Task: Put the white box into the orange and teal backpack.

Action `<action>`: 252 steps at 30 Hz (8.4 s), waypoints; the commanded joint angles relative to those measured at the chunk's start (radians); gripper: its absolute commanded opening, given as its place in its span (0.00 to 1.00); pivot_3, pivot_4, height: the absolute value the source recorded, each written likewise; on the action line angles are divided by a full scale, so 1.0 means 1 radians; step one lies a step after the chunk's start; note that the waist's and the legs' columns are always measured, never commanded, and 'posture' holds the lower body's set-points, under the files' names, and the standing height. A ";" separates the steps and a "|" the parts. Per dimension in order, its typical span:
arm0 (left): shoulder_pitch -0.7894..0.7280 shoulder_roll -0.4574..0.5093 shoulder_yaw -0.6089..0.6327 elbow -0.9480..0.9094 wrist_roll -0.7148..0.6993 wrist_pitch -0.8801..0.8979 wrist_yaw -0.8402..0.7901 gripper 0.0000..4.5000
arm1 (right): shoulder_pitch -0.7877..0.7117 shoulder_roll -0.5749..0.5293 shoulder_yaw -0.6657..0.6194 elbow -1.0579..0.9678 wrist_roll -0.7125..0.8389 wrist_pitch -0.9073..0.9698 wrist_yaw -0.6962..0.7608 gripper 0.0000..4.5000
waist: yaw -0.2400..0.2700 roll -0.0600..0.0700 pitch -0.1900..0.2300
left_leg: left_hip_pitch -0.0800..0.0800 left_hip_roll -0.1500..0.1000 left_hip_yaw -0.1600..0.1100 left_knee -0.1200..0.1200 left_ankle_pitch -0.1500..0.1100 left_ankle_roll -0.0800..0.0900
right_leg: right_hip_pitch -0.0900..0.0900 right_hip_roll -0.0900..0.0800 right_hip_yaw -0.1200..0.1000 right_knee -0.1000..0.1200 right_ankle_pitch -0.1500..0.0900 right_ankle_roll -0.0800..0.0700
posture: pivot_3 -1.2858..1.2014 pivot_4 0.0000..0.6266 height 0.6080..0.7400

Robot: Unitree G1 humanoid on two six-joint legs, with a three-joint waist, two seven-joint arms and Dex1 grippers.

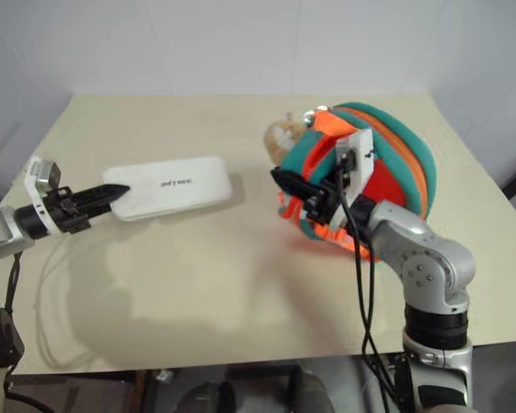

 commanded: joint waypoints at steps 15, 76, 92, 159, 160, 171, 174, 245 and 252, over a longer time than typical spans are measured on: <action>-0.116 0.030 -0.090 0.086 0.060 -0.064 -0.115 0.28 | -0.011 -0.305 -0.038 -0.118 0.423 0.138 0.304 0.11 | 0.005 0.000 0.000 | -0.001 0.000 0.001 0.001 -0.001 0.002 | 0.000 0.000 -0.001 -0.001 0.000 0.000 | 0.52 0.24 1.00; 0.171 0.089 -0.047 -0.383 -0.023 -0.864 -0.642 0.28 | 0.019 -0.472 0.058 0.062 0.035 -0.040 0.794 0.11 | 0.007 0.000 0.001 | -0.001 0.003 0.003 0.006 -0.003 0.002 | 0.000 0.000 -0.003 0.000 0.000 0.000 | 0.52 0.24 1.00; 0.019 0.036 -0.251 -0.274 0.074 -0.876 -0.694 0.28 | 0.072 -0.462 0.033 0.015 0.057 -0.047 0.739 0.11 | 0.009 0.000 0.001 | -0.001 0.003 0.003 0.007 -0.003 0.002 | 0.001 0.001 -0.003 0.001 0.000 0.000 | 0.52 0.24 1.00; -0.088 -0.397 -0.593 -0.814 0.222 -0.557 -0.355 0.28 | 0.036 -0.368 0.119 0.073 -0.071 -0.143 0.732 0.11 | 0.033 0.000 0.001 | -0.002 0.003 0.001 0.017 -0.003 0.003 | 0.002 0.001 -0.002 0.006 0.000 0.000 | 0.52 0.24 1.00; -0.083 -0.396 -0.603 -0.809 0.233 -0.570 -0.355 0.28 | 0.034 -0.366 0.120 0.076 -0.073 -0.145 0.732 0.11 | 0.033 0.000 0.001 | -0.002 0.003 0.001 0.017 -0.003 0.003 | 0.002 0.001 -0.002 0.006 0.000 0.000 | 0.52 0.24 1.00; -0.100 -0.502 -0.683 -0.741 0.324 -0.616 -0.270 0.68 | 0.022 -0.353 0.130 0.089 -0.093 -0.158 0.739 0.11 | 0.035 0.000 0.001 | -0.002 0.003 0.000 0.021 -0.004 0.004 | 0.004 0.000 -0.002 0.007 0.000 0.000 | 0.52 0.24 1.00; -0.109 -0.485 -0.677 -0.752 0.319 -0.593 -0.273 0.88 | 0.018 -0.350 0.130 0.091 -0.097 -0.160 0.740 0.11 | 0.030 0.000 0.001 | -0.002 0.003 0.000 0.020 -0.004 0.004 | 0.004 0.001 -0.002 0.007 0.000 0.000 | 0.52 0.24 1.00; 0.168 -0.159 -0.210 -1.233 -0.344 -0.324 0.202 0.99 | 0.001 -0.355 0.126 0.129 -0.140 -0.182 0.751 0.11 | 0.030 0.002 0.002 | 0.000 0.004 0.000 0.019 -0.004 0.003 | 0.005 0.001 -0.002 0.005 0.000 0.000 | 0.52 0.24 1.00; 0.160 -0.169 -0.276 -1.221 -0.313 -0.348 0.214 0.99 | -0.001 -0.347 0.128 0.130 -0.143 -0.182 0.746 0.11 | 0.031 0.002 0.002 | 0.000 0.004 0.000 0.018 -0.004 0.003 | 0.005 0.001 -0.002 0.001 0.000 0.000 | 0.52 0.24 1.00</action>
